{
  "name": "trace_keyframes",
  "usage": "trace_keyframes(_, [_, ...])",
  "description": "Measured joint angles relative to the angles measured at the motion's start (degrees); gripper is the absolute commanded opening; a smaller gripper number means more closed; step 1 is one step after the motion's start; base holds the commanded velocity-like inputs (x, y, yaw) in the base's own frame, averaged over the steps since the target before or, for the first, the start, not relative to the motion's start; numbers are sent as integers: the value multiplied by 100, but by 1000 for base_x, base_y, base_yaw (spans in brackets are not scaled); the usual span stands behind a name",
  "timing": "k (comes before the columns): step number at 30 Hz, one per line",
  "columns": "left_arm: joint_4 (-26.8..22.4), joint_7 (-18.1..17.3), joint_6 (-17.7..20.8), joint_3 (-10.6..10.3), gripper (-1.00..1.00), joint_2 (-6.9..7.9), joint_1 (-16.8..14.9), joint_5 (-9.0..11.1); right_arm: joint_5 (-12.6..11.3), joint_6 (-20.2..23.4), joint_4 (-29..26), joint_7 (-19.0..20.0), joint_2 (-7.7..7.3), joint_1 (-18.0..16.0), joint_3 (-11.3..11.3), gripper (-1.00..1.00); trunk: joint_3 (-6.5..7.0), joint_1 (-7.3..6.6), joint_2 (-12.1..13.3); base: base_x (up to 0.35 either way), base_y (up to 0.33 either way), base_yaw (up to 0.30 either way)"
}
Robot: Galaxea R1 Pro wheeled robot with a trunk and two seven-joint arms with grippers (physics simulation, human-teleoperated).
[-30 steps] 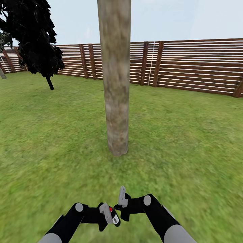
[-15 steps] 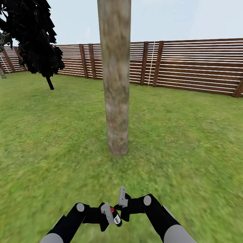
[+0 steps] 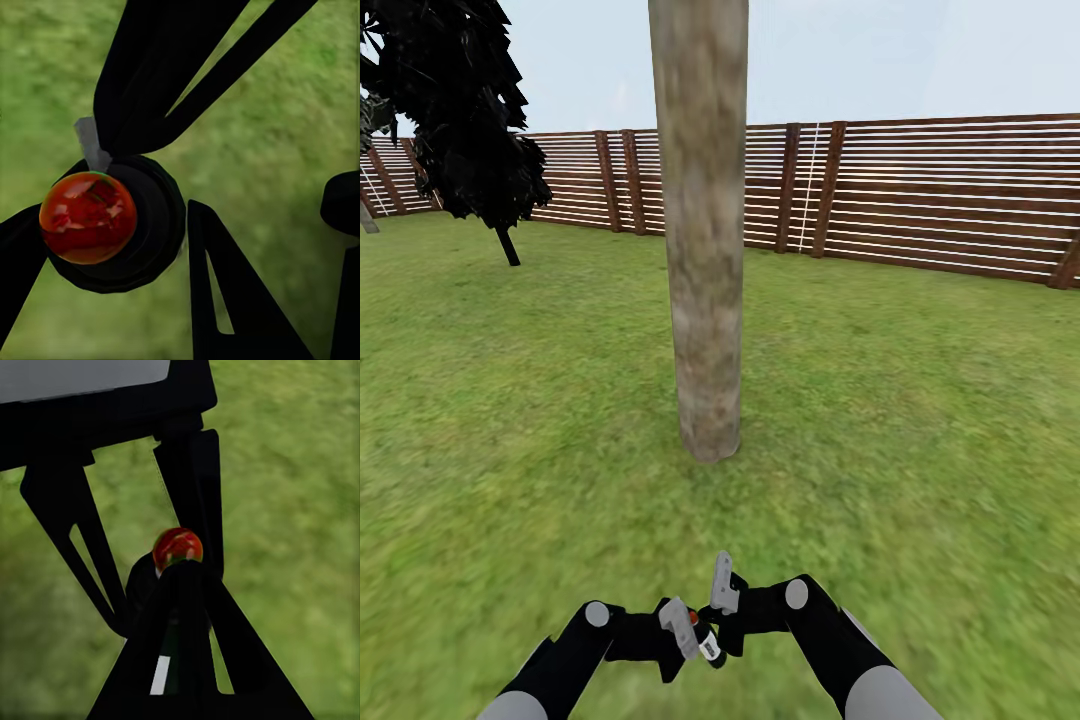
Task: In the garden, pick up the pesticide atomizer on the floor and spray pesticide onto both trees until each tree trunk is fully covered.
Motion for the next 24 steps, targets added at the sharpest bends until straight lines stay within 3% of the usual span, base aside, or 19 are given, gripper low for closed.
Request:
trace_keyframes(11, [58,23,-2,-19,-100,58,6,-16,0,-1,0,0,0,0,0,-100,0,0,0,0,0,0])
trace_keyframes(12, [67,27,-4,-19,-100,128,37,-51,0,0,0,0,0,0,0,-100,0,0,0,0,0,0])
trace_keyframes(13, [69,29,-13,-18,-100,309,65,-67,0,0,0,0,0,0,0,-100,0,0,0,0,0,0])
trace_keyframes(17, [73,25,-279,7,-100,810,79,-68,0,0,0,0,0,0,1,-100,0,0,0,0,0,0])
trace_keyframes(19, [73,24,-331,9,-100,992,84,-64,0,0,0,0,0,0,1,-100,0,0,0,0,0,0])
trace_keyframes(20, [76,24,-340,10,-100,1122,91,-76,0,-2,0,0,-4,0,1,100,0,0,0,0,0,0])
trace_keyframes(24, [81,24,-361,10,-100,1590,179,-70,-2,-12,20,0,-36,0,-6,100,0,0,0,0,0,0])
